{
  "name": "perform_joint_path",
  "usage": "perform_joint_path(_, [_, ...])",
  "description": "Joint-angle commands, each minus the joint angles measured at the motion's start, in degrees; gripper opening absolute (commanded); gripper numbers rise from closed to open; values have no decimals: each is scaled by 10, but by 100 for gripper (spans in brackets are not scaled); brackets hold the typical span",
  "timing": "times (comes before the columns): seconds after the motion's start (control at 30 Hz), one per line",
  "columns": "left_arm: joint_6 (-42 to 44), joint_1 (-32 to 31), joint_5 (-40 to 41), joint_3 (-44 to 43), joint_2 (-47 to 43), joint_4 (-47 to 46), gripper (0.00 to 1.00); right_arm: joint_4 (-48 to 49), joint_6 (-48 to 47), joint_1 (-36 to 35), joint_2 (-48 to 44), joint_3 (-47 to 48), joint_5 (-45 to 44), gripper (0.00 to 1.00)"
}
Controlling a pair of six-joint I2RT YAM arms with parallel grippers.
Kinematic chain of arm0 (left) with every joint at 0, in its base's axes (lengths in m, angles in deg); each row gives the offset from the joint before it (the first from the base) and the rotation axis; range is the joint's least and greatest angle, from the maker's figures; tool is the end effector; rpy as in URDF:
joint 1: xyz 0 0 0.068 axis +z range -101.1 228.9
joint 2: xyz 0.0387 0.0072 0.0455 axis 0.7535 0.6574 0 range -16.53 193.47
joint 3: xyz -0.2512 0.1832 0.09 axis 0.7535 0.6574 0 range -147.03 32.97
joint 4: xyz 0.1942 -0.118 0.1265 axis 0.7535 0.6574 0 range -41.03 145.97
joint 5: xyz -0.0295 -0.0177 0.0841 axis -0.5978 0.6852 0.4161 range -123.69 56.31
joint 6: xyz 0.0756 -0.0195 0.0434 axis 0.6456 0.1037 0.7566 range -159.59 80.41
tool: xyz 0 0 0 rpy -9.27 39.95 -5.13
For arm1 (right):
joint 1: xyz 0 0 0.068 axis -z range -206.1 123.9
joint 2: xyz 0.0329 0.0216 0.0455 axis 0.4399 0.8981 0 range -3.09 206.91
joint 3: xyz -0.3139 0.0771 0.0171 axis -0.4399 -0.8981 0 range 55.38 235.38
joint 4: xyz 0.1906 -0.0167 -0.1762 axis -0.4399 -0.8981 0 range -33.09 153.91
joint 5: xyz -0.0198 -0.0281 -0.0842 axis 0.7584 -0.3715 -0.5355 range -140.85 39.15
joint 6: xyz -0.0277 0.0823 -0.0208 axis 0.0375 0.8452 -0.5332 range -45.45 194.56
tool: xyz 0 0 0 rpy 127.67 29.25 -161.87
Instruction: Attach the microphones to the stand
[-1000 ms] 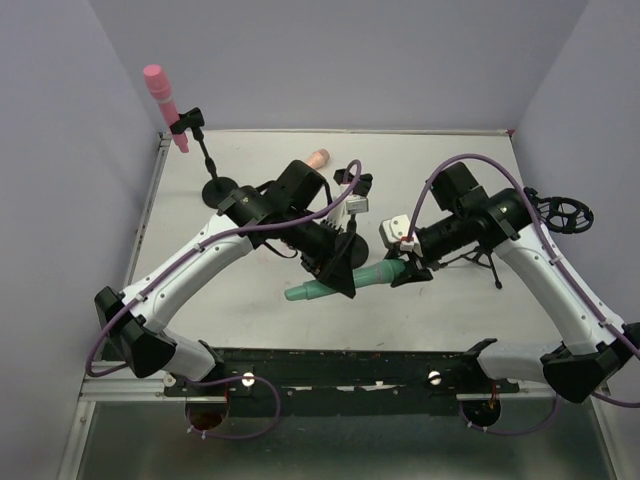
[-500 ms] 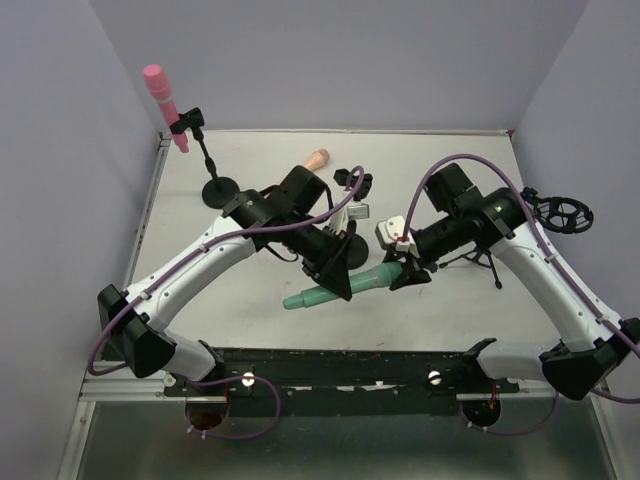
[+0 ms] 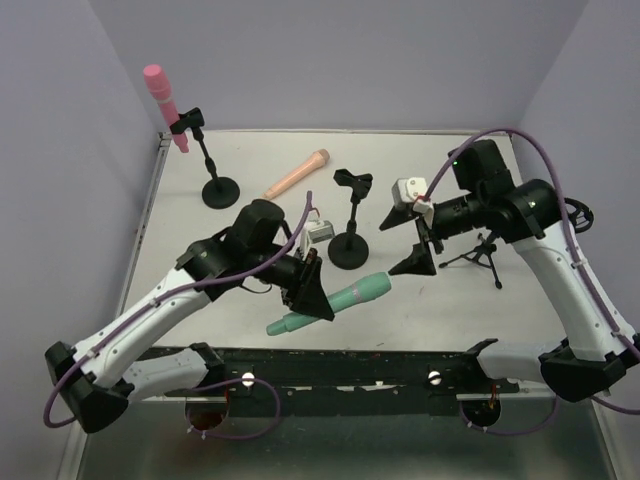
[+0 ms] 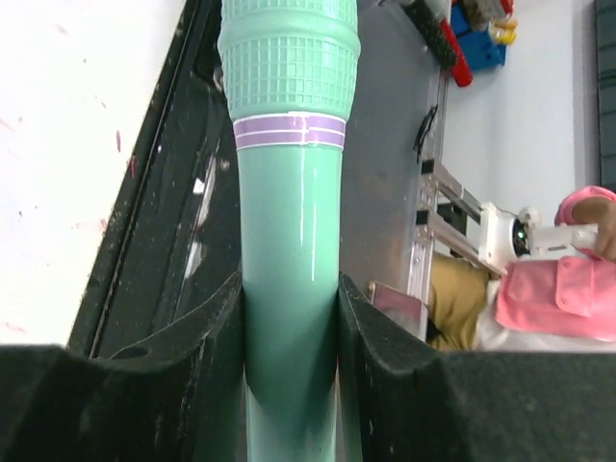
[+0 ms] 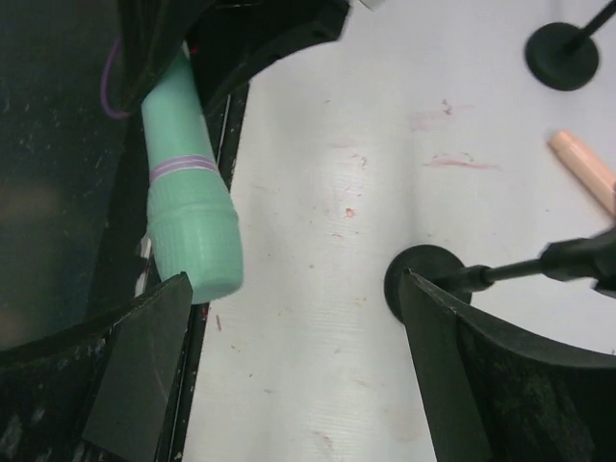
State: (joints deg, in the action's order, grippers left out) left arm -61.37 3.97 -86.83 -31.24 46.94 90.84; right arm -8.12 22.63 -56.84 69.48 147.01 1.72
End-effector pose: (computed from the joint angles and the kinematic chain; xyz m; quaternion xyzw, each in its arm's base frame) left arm 0.1059 -0.1957 0.3796 0.3447 0.7606 -0.5435 0.0851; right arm 0.1480 0.1615 0.4538 -0.6671 0.5455 0.3604 0.3570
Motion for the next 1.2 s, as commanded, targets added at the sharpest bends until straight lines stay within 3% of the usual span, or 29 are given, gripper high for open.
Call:
perform_joint_path(0.0, [-82,5,62,92,-123,-212,3,40,116,61,-16,52,79,98])
perform_joint_path(0.23, [-136,4,294,254,-291,-464,1,245,378,146,-28,-42,216,100])
perform_joint_path(0.4, [-135,-5,341,280,-296,-565,1,353,501,147,2,-95,302,100])
perform_joint_path(0.87, [-97,-102,408,217,-154,-637,0,378,546,105,44,-65,308,100])
perform_joint_path(1.17, [-93,-124,408,198,-109,-645,0,424,593,101,36,-76,287,99])
